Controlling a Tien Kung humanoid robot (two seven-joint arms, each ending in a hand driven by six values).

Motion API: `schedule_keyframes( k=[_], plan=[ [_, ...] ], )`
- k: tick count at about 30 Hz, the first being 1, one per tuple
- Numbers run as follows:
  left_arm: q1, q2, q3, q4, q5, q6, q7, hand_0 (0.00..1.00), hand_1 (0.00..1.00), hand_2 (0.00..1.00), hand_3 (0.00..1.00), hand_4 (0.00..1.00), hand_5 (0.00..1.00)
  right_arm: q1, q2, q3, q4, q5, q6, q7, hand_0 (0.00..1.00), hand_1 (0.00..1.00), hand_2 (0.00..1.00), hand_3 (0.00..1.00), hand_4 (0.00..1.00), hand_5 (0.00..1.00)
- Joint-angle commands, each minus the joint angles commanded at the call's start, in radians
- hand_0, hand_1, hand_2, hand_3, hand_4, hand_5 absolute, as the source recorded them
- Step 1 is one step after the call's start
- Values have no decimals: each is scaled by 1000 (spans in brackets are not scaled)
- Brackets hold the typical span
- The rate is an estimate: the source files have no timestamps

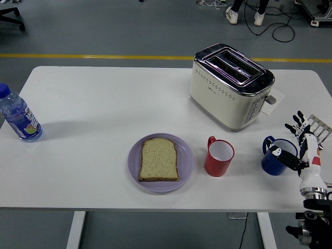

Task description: Pick up the cup,pour liquid into bread,place the cup on the desk

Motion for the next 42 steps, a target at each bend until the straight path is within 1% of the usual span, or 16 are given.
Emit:
schedule_keyframes(
  k=[9,10,15,16,17,19,21,22,23,27,28,30,33,39,40,42],
  plan=[
    [-5,1,-7,0,-1,0,0,632,638,649,502,237,867,-11,-4,89,140,-22,1,-31,913,812,943,998,931,39],
    [-5,2,-7,0,-2,0,0,632,637,650,502,236,865,-12,-3,98,149,-18,6,-37,884,773,895,916,836,153],
    [-7,2,-7,0,-1,0,0,632,637,650,502,236,865,-17,2,150,200,111,74,-43,884,773,895,916,836,153],
    [-7,1,-7,0,-2,0,1,632,638,649,502,236,865,-18,3,159,207,148,95,-35,788,690,754,754,743,245],
    [-7,1,-6,0,-2,0,1,632,638,649,502,236,865,-18,3,162,209,185,104,-32,788,690,754,754,743,245],
    [-8,2,-8,0,0,0,0,632,638,649,502,236,865,-22,8,190,219,268,156,-21,788,690,754,754,743,245],
    [-8,2,-9,0,1,0,0,632,638,649,502,236,865,-23,10,204,220,350,194,-19,788,690,754,754,743,245],
    [-8,2,-8,0,1,0,1,632,639,649,502,237,866,-24,12,214,217,395,215,-13,764,672,729,699,716,299],
    [-8,2,-9,0,2,0,0,632,639,649,502,237,866,-27,16,233,212,434,242,-11,764,672,729,699,716,299],
    [-8,2,-9,0,2,0,1,632,639,649,502,237,866,-36,25,275,196,597,304,-9,764,672,729,699,716,299],
    [-8,2,-9,0,2,0,1,632,638,651,503,238,867,-37,26,280,194,637,311,-10,756,667,713,673,707,319],
    [-8,2,-9,0,2,0,1,632,638,651,503,238,867,-41,30,295,187,681,330,-24,756,667,713,673,707,319],
    [-8,2,-7,0,2,0,0,632,638,651,503,238,867,-48,37,342,168,747,389,-126,756,667,713,673,707,319],
    [-7,1,-8,1,1,0,0,632,638,650,503,238,865,-58,42,396,151,808,450,-186,747,650,695,658,703,338],
    [-7,1,-8,0,1,0,0,633,639,651,504,238,863,-59,41,405,147,818,460,-201,738,624,681,646,694,350],
    [-8,1,-8,0,2,0,0,633,639,651,504,238,863,-62,39,426,138,835,481,-250,738,624,681,646,694,350]
  ],
)
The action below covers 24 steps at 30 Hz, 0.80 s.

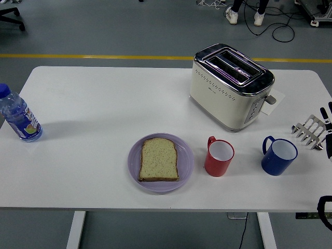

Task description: Pick up the cup,pour liquid into bread,place the cup on the desk

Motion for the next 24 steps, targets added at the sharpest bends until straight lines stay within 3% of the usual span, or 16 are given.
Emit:
schedule_keyframes(
  k=[10,24],
  plan=[
    [0,-1,0,0,1,0,0,633,640,652,503,239,864,-10,9,48,-42,9,37,-147,669,598,669,645,689,353],
    [6,-2,8,1,-1,-1,0,632,640,652,505,240,866,-17,16,40,-56,22,35,-140,685,596,668,641,687,352]
  ],
)
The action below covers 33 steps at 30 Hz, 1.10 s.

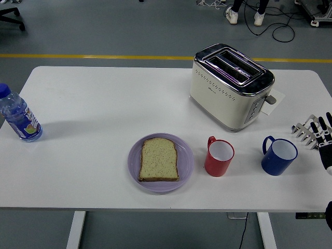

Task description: Pick up the cup,pour liquid into bread,place the cup on the desk

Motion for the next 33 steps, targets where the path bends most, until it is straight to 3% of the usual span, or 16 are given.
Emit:
schedule_keyframes(
  k=[7,33],
  plan=[
    [2,0,4,0,-2,0,0,632,640,652,505,240,867,-1,1,-8,-10,20,-10,42,684,597,668,639,682,346],
    [-5,1,-9,0,8,1,0,632,640,650,504,240,866,8,4,-3,-22,29,12,46,669,593,662,633,674,339]
  ],
)
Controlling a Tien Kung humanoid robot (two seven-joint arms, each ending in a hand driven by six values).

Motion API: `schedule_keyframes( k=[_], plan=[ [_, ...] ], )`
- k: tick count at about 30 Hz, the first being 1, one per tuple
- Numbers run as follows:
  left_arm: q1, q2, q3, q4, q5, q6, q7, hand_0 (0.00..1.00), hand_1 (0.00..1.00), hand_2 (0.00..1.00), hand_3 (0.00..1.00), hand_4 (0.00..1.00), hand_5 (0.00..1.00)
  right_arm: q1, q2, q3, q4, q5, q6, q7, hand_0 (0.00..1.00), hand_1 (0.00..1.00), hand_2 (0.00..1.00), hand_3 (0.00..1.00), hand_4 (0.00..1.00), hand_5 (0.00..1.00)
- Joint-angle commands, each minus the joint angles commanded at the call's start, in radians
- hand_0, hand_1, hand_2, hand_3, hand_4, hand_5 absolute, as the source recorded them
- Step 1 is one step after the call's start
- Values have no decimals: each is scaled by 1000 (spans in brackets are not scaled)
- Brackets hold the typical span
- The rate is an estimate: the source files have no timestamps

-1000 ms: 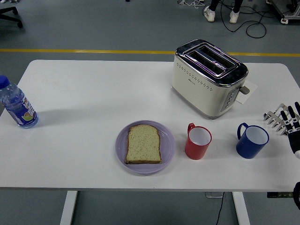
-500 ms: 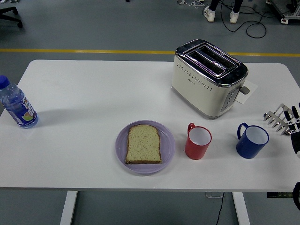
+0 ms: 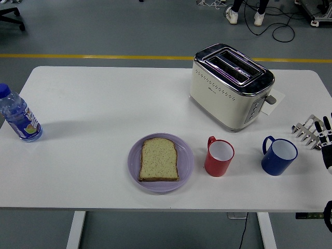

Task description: Pick up the cup,pour liquid into bread,place the cup on the desk

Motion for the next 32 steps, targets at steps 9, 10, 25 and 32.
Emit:
schedule_keyframes(
  k=[9,10,25,32],
  plan=[
    [-1,0,0,0,-1,0,0,632,640,651,503,241,866,1,-2,4,-3,9,5,-1,669,593,660,631,666,320],
    [-1,0,0,0,0,0,0,632,640,651,503,241,866,1,-1,4,-3,9,5,-1,669,593,660,631,666,320],
    [-1,0,-1,0,2,0,0,632,637,650,503,241,866,3,0,4,-9,21,6,0,668,592,659,629,665,315],
    [-2,0,-2,0,2,0,0,631,636,649,503,241,865,3,0,3,-14,31,19,4,667,590,658,629,664,312]
  ],
)
